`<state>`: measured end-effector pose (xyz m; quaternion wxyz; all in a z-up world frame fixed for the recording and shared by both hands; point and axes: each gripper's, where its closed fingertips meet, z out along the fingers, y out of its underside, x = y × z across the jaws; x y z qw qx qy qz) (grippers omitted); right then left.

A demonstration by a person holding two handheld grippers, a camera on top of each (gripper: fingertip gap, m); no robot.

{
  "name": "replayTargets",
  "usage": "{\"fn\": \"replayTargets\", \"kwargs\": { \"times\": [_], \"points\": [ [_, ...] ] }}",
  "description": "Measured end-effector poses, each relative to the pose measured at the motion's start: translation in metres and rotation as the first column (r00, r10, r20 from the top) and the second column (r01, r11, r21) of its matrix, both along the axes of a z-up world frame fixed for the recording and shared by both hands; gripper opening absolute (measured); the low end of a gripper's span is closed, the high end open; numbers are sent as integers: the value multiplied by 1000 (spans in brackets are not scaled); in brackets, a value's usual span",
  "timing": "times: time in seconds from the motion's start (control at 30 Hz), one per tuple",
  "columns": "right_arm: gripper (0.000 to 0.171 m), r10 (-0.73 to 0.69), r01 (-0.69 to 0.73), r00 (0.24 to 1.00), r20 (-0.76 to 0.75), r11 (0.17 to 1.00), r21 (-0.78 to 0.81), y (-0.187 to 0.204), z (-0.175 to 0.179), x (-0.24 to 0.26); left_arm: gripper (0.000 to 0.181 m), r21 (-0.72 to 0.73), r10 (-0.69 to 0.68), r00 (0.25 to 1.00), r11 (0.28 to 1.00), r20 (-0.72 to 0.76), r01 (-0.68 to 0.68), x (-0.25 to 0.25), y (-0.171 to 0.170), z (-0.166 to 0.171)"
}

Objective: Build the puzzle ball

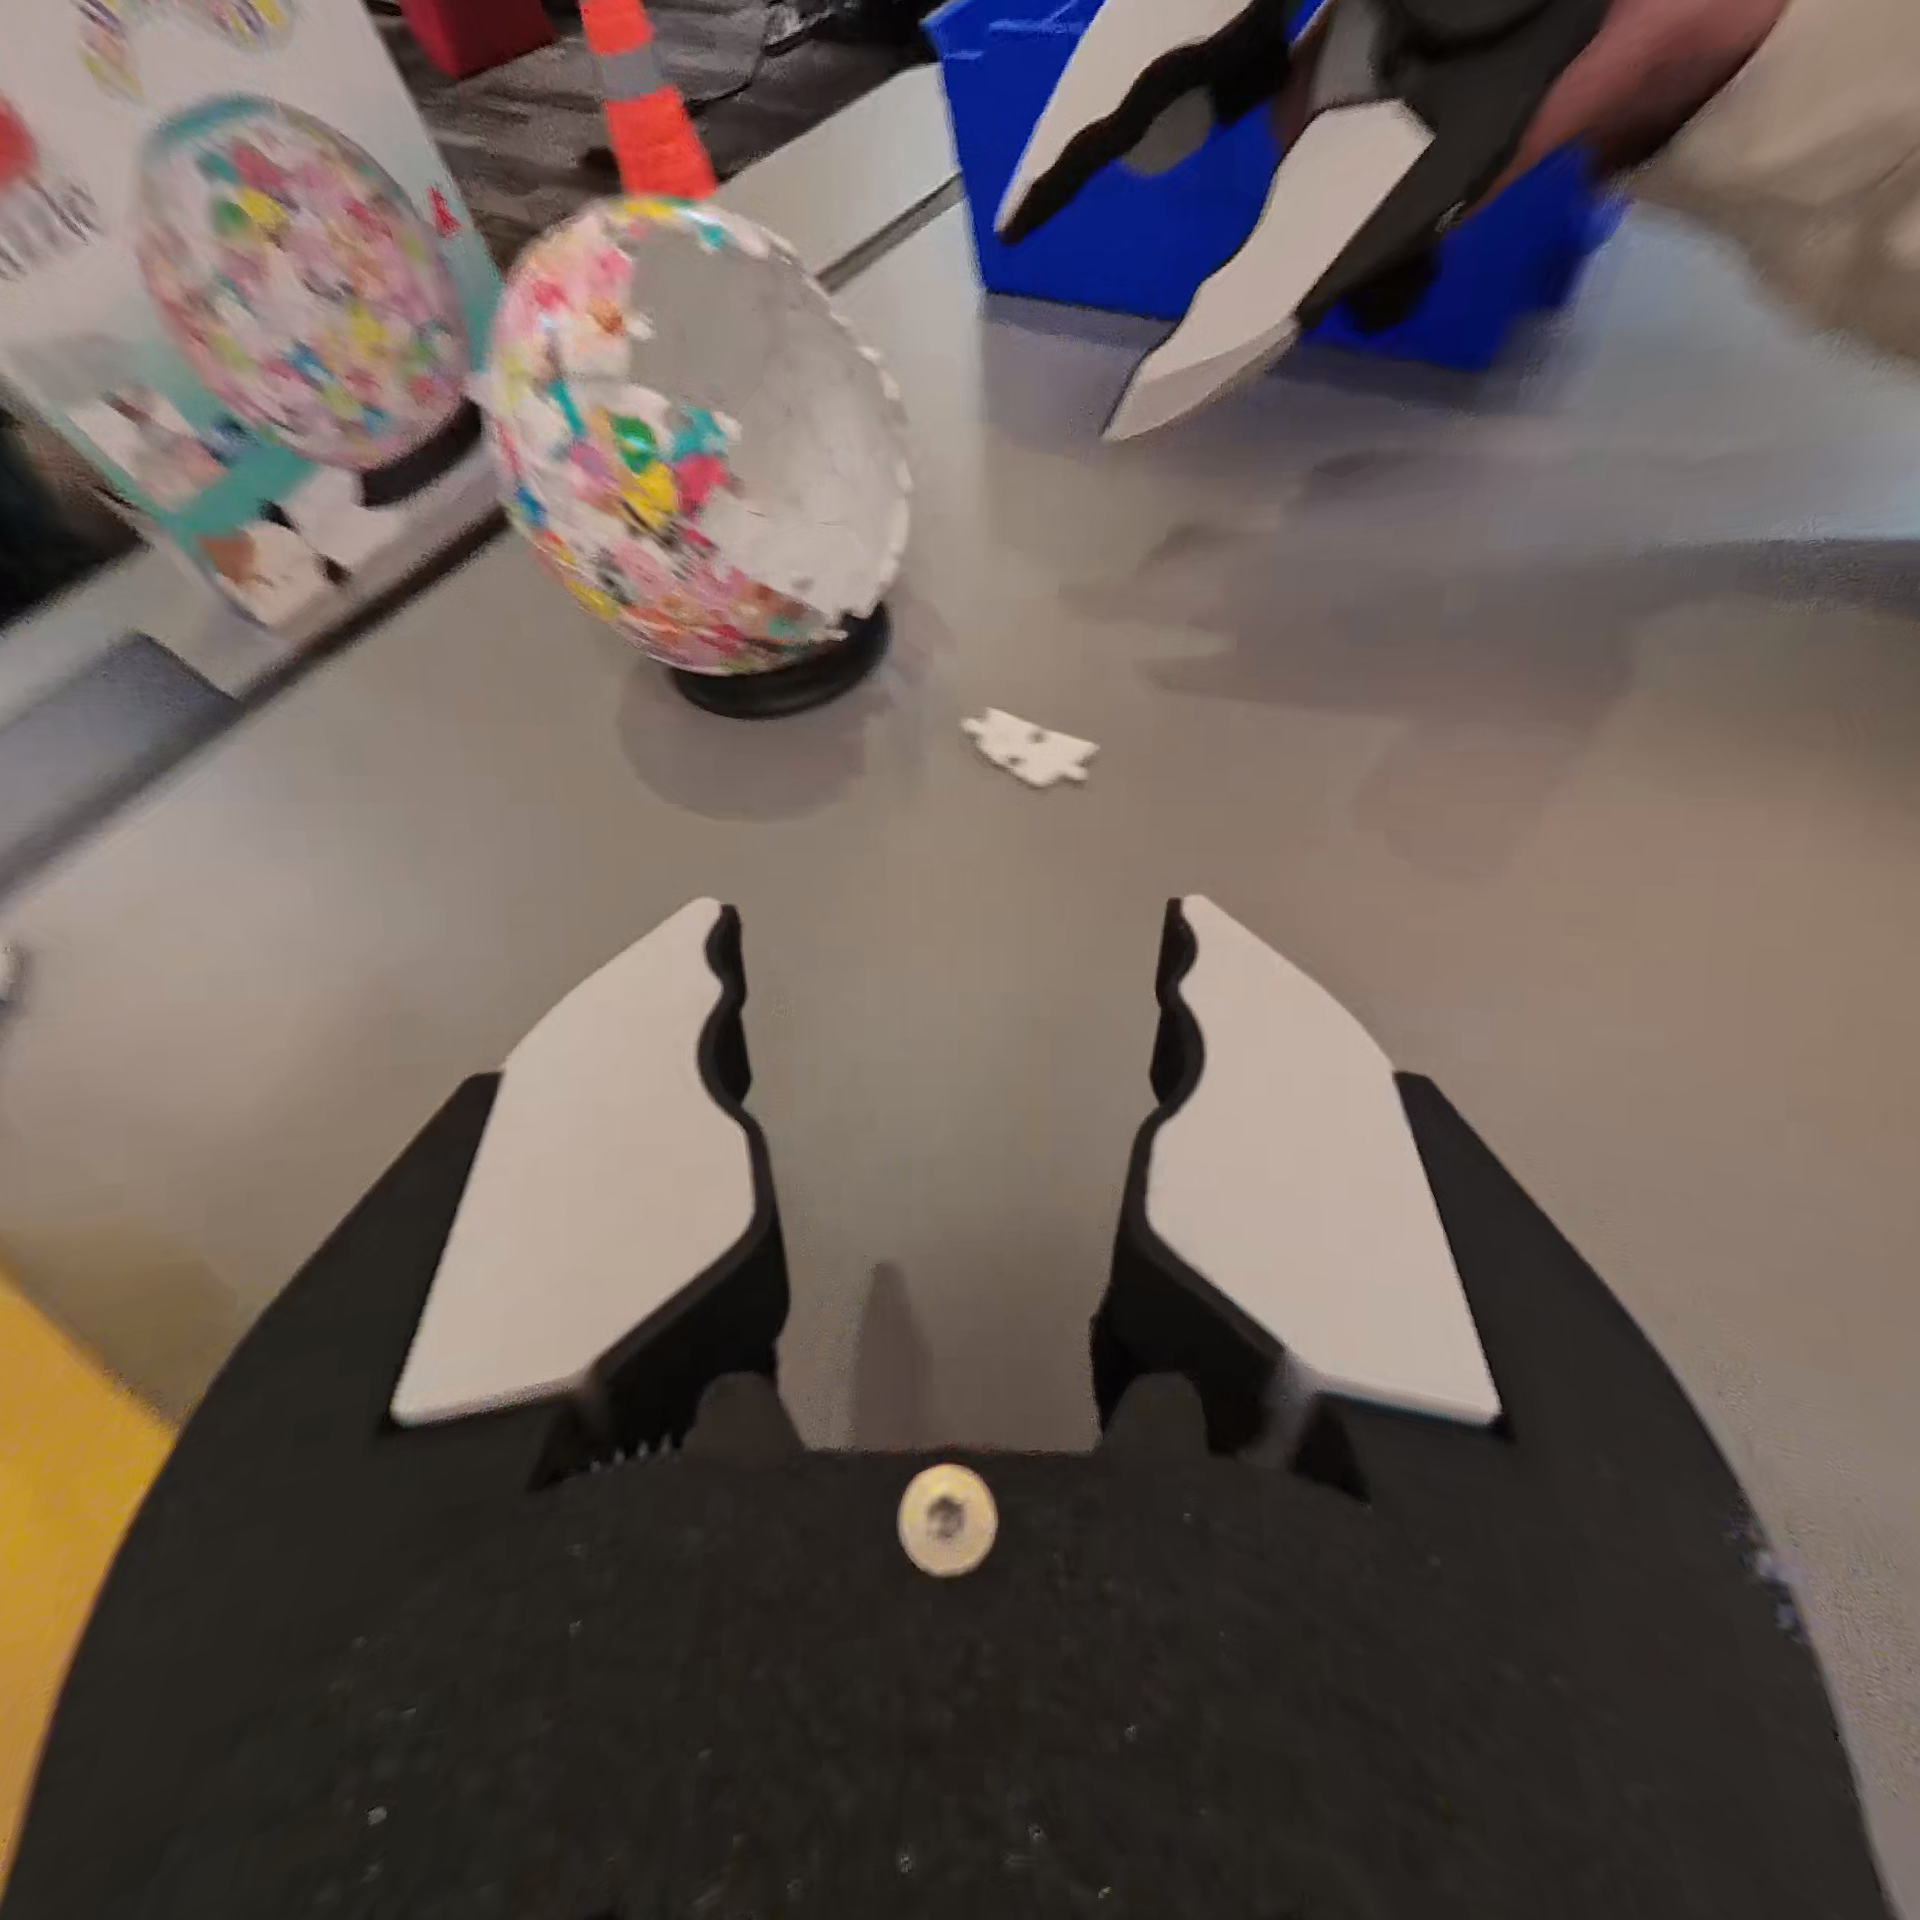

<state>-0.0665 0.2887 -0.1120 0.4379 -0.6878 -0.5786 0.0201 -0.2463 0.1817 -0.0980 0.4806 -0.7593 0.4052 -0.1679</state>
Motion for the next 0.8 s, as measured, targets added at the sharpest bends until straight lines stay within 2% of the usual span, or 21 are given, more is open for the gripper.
{"fn": "replayTargets", "kwargs": {
  "times": [0.07,0.13,0.2,0.27,0.37,0.43,0.5,0.6,0.67,0.73,0.8],
  "points": [
    [68,-36,38,998,44,997,-66,11,0,12,66,17,36,994,999,-108,-34,0,25,9],
    [70,-41,43,999,22,991,-124,20,3,11,86,-32,38,983,998,-178,-45,2,50,7],
    [72,-46,43,999,-14,988,-147,30,4,4,88,-94,46,975,993,-217,-68,4,74,-1],
    [71,-80,65,993,-87,983,-170,38,0,-8,88,-135,64,982,987,-180,-89,13,88,-9],
    [71,-122,92,960,-253,988,-127,41,-7,-24,84,-203,61,996,977,-61,-73,32,84,-26],
    [54,-111,114,936,-333,993,-9,41,-7,-23,82,-180,57,997,981,-60,-67,36,77,-41],
    [48,-116,164,905,-409,983,83,44,-5,-15,79,-145,59,996,987,-67,-68,36,72,-50],
    [46,-166,209,853,-494,978,31,42,-5,-1,72,-140,85,996,986,-19,-86,32,71,-52],
    [45,-139,174,825,-548,985,13,37,3,-2,65,-146,109,994,984,28,-104,28,78,-49],
    [45,-117,181,831,-544,981,65,38,9,-3,67,-165,105,993,982,62,-94,29,83,-46],
    [45,-118,176,817,-564,983,49,38,8,-6,70,-154,97,993,984,63,-86,29,84,-47]
  ]
}}
